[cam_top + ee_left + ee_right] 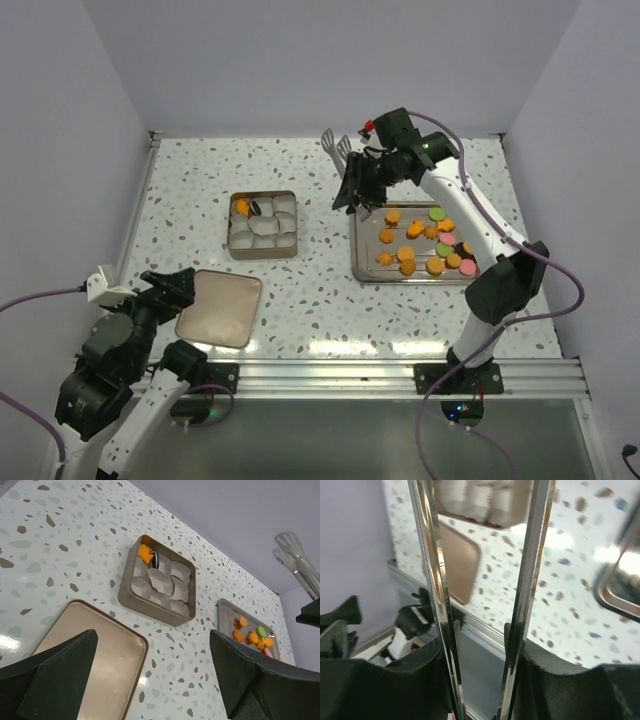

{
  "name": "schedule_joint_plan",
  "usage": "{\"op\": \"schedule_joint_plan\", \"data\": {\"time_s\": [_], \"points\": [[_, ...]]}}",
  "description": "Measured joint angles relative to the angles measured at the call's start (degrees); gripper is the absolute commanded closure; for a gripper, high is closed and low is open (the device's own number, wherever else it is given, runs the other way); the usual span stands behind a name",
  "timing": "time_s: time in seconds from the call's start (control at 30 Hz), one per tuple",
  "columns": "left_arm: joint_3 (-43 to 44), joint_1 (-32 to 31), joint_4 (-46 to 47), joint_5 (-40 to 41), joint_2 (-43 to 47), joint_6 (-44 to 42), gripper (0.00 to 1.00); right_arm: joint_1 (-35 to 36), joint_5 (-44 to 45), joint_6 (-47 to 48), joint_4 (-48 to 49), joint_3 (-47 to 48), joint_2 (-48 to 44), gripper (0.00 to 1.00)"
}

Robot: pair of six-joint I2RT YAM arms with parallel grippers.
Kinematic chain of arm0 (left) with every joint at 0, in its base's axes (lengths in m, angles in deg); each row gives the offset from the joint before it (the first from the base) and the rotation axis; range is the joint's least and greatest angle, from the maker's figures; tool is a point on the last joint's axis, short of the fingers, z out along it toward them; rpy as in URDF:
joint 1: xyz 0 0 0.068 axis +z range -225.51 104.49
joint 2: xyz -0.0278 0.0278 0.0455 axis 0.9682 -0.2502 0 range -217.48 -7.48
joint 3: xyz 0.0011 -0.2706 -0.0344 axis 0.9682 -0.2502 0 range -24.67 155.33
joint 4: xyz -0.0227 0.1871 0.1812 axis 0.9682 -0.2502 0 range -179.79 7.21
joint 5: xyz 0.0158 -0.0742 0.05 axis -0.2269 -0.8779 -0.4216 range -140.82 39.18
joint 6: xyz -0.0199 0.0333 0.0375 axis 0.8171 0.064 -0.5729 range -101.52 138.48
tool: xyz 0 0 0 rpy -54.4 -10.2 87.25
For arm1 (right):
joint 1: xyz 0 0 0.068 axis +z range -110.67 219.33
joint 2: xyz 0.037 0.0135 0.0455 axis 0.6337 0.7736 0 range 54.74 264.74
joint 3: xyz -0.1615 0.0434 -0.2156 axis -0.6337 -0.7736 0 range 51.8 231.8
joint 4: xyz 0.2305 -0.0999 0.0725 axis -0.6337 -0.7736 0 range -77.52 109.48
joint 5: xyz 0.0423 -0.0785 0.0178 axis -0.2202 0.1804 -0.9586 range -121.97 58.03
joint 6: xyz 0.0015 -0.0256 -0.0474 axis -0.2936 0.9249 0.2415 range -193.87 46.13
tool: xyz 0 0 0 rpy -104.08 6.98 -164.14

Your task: Pack the cookies

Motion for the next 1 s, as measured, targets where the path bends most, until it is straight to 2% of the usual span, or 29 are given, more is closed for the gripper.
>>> {"op": "schedule_joint_plan", "data": {"time_s": [0.27,0.43,0.73,1.0], "points": [[-0.87,0.0,0.76,-1.18,-1.44,-1.09,0.0,-6.75,8.9,5.46,-6.14,-12.81,-2.38,0.57],[-0.96,0.0,0.85,-1.57,-1.53,-1.49,0.0,-10.1,13.4,7.41,-8.09,-14.69,-2.38,0.58],[-0.96,0.0,0.94,-1.7,-1.53,-1.51,0.0,-10.05,16.7,8.46,-9.6,-15.54,-0.72,0.57],[-0.96,0.0,1.22,-1.86,-1.53,-1.51,0.0,-10.05,17.75,8.28,-10.29,-21.09,-0.61,0.57]]}}
